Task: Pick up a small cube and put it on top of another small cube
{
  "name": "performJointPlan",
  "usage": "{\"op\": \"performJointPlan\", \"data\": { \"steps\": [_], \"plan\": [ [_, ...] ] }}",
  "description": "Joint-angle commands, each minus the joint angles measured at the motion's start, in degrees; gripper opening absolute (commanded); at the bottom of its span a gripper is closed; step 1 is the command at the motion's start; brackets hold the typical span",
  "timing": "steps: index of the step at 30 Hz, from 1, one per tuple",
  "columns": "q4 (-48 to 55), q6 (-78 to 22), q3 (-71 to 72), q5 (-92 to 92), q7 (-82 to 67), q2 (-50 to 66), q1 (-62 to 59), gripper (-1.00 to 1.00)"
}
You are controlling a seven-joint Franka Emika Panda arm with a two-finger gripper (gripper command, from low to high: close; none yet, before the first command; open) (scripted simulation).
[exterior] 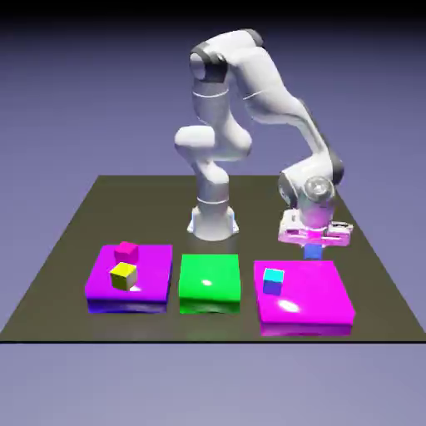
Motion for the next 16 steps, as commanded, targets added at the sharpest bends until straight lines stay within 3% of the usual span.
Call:
{"op": "performJointPlan", "data": {
  "steps": [1,8,13,14,16],
  "plan": [
    [1.0,-1.7,-2.0,2.3,1.8,-1.1,-1.8,-1.00],
    [6.8,-11.1,-12.6,16.0,11.6,-7.4,-11.5,-1.00],
    [4.5,-0.6,-11.1,18.1,9.7,0.1,-8.3,-1.00],
    [4.5,-0.6,-11.1,18.1,9.7,0.1,-8.3,1.00],
    [5.0,-3.0,-11.5,17.6,10.1,-1.7,-9.1,1.00]
  ]
}}
